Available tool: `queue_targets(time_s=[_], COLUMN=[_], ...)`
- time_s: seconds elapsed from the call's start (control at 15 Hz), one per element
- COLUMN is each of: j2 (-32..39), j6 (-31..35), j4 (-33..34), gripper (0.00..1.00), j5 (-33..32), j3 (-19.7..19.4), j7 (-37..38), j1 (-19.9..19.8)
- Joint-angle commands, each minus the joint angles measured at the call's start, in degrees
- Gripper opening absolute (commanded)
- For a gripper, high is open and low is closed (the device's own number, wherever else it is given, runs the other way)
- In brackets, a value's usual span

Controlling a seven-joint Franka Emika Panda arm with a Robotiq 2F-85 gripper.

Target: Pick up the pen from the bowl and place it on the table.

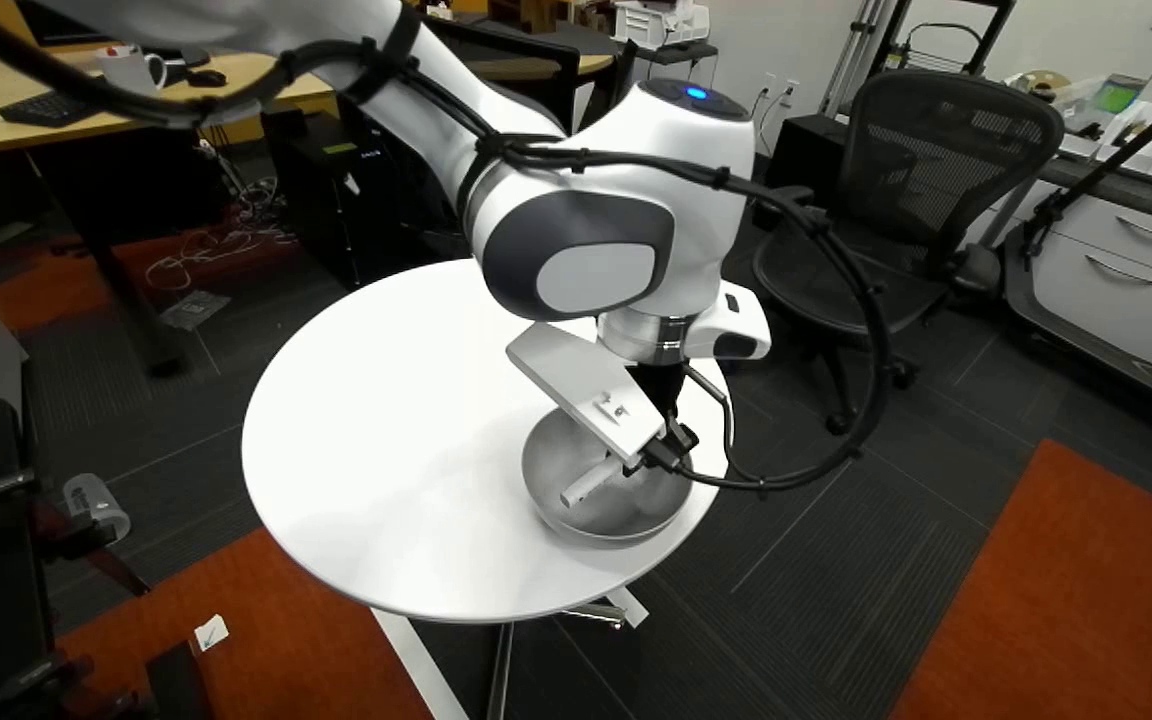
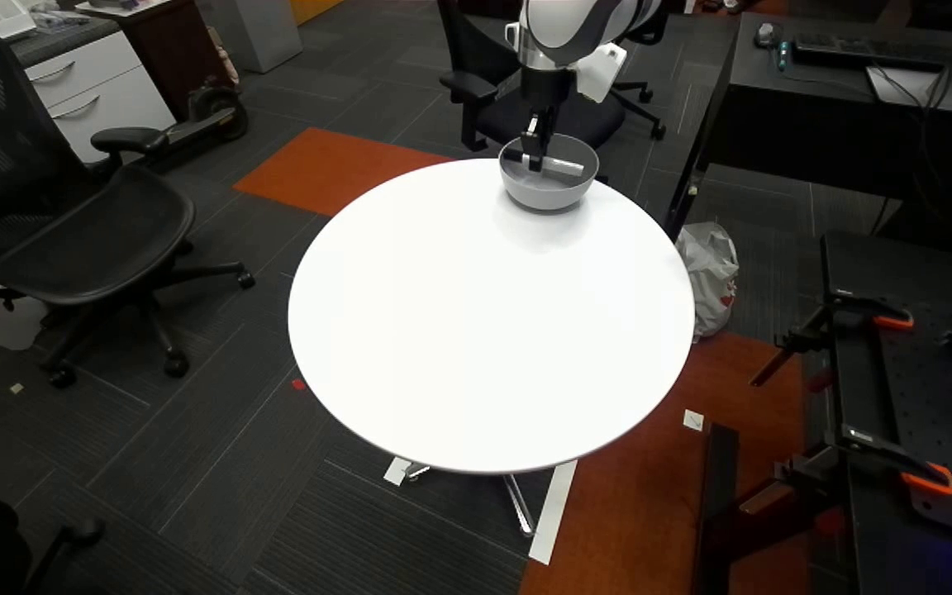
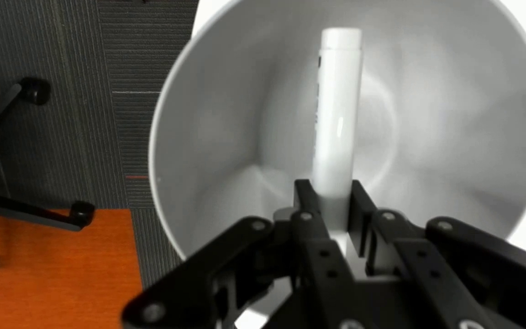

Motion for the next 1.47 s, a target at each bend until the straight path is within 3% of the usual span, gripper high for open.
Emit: queue_targets(time_s=[0.0, 0.53, 0.87, 1.4], j2=[-6.89, -11.35, -9.76, -5.49], j6=[2.14, 3.10, 2.76, 1.98], j4=[-5.75, -7.81, -6.57, -2.04], gripper=[0.05, 0.05, 0.05, 0.05], j5=[-0.63, -2.25, -1.57, 0.05], j3=[-0.43, 0.18, 1.26, 4.36], j7=[1.79, 0.97, 0.37, -1.34], j1=[1.77, 5.98, 7.54, 6.92])
